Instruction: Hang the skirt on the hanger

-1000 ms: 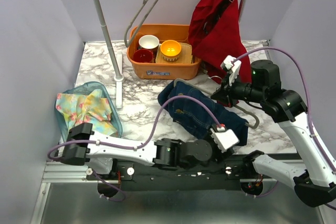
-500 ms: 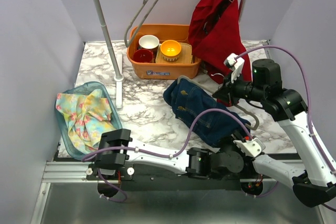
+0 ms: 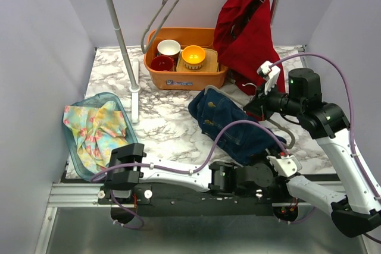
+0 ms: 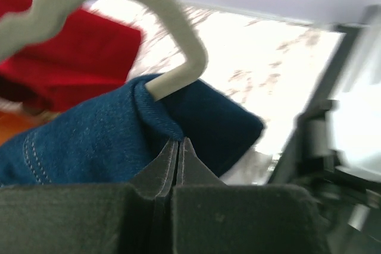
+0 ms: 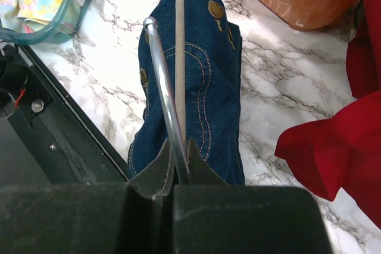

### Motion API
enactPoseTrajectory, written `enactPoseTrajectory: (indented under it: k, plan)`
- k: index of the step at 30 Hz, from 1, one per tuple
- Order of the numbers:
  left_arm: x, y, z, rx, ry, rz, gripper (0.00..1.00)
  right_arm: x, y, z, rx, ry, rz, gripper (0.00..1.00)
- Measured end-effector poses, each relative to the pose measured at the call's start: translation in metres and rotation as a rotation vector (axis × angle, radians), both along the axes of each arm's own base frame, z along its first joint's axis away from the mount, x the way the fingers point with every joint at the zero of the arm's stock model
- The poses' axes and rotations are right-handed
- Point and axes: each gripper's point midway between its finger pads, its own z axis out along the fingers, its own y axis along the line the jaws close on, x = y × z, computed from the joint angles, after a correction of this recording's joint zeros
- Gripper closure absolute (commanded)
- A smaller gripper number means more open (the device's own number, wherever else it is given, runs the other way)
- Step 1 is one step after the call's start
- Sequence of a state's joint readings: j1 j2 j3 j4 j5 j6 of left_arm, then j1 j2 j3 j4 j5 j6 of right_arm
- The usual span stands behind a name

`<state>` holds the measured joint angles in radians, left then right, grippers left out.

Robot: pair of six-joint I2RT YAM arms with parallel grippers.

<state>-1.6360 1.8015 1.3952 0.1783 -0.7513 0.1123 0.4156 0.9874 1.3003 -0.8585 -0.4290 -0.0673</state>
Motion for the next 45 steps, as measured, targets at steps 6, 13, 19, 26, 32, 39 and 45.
enactPoseTrajectory:
  k: [6, 13, 19, 26, 32, 39, 45]
  plan:
    - [-0.036, -0.007, 0.022, -0.052, 0.055, -0.254, 1.0, 0.001, -0.003, -0.006, -0.005, 0.015, -0.015, 0.99]
    - [-0.063, -0.01, 0.033, -0.07, 0.096, -0.445, 1.0, -0.001, -0.005, -0.011, -0.004, 0.034, -0.023, 1.0]
    - [-0.071, -0.008, 0.016, -0.024, 0.143, -0.523, 0.8, -0.003, -0.007, -0.012, -0.007, 0.032, -0.023, 0.99]
    - [-0.073, 0.038, 0.002, 0.023, 0.222, -0.553, 0.29, -0.001, -0.01, -0.009, -0.05, -0.042, 0.028, 0.99]
    - [-0.003, 0.125, 0.039, -0.14, 0.248, -0.365, 0.15, -0.008, -0.008, -0.004, -0.074, -0.109, 0.117, 0.99]
    - [0.088, 0.228, 0.005, -0.33, 0.325, 0.031, 0.13, -0.019, -0.006, 0.0, -0.086, -0.144, 0.205, 0.99]
    - [0.102, 0.249, -0.073, -0.317, 0.469, 0.119, 0.14, -0.02, -0.005, -0.001, -0.076, -0.14, 0.229, 0.99]
